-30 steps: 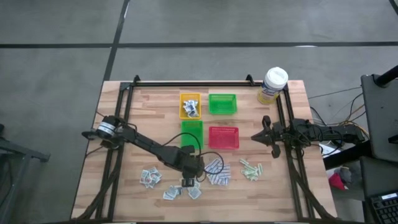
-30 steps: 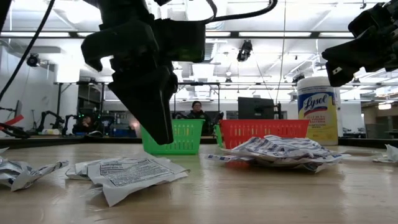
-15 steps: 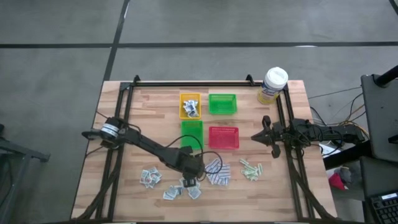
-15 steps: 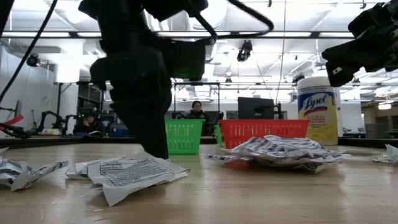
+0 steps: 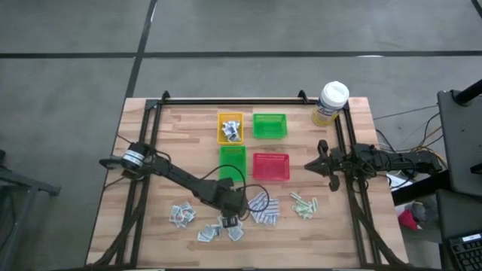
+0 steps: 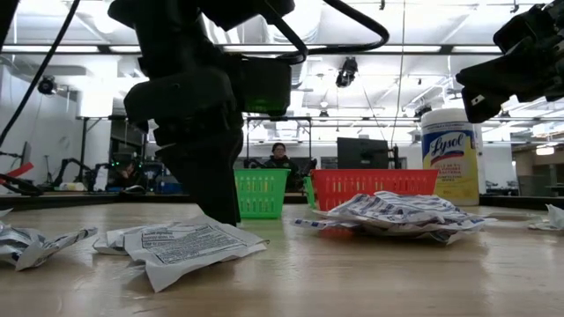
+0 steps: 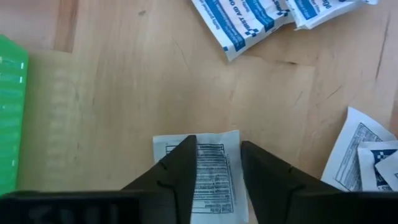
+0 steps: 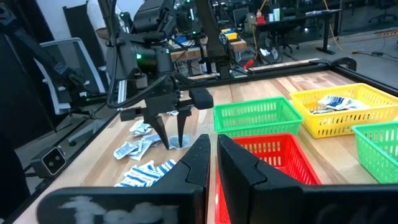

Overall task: Pick & Place First Aid Supplies
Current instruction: Put the blue alcohol pad into the yellow bin

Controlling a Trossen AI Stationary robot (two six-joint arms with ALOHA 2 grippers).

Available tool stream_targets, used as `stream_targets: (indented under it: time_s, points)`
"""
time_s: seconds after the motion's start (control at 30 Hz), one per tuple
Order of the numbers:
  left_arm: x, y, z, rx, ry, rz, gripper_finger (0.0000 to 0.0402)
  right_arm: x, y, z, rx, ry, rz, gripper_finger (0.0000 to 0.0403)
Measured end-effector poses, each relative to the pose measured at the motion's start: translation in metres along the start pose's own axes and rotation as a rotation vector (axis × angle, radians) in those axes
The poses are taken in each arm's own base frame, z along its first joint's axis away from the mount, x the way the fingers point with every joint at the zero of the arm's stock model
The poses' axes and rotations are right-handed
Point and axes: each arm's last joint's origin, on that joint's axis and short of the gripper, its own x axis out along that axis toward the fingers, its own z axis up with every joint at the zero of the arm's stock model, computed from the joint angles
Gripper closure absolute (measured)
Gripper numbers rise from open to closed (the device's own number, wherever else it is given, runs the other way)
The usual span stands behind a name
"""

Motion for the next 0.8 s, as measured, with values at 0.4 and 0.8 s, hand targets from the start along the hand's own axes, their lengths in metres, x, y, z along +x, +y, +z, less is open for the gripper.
stream_targets:
  time_s: [0.4, 0.8]
  points:
    - [-0.001, -0.001, 0.000, 0.045, -0.013, -0.014, 0.0375, 0.000, 0.000, 0.000, 0.000, 0.001, 0.001, 0.0374]
    - [-0.043, 0.007, 0.014, 0.098, -0.040, -0.010, 0.0401, 0.000, 0.000, 0.000, 0.000, 0.000, 0.000, 0.0374]
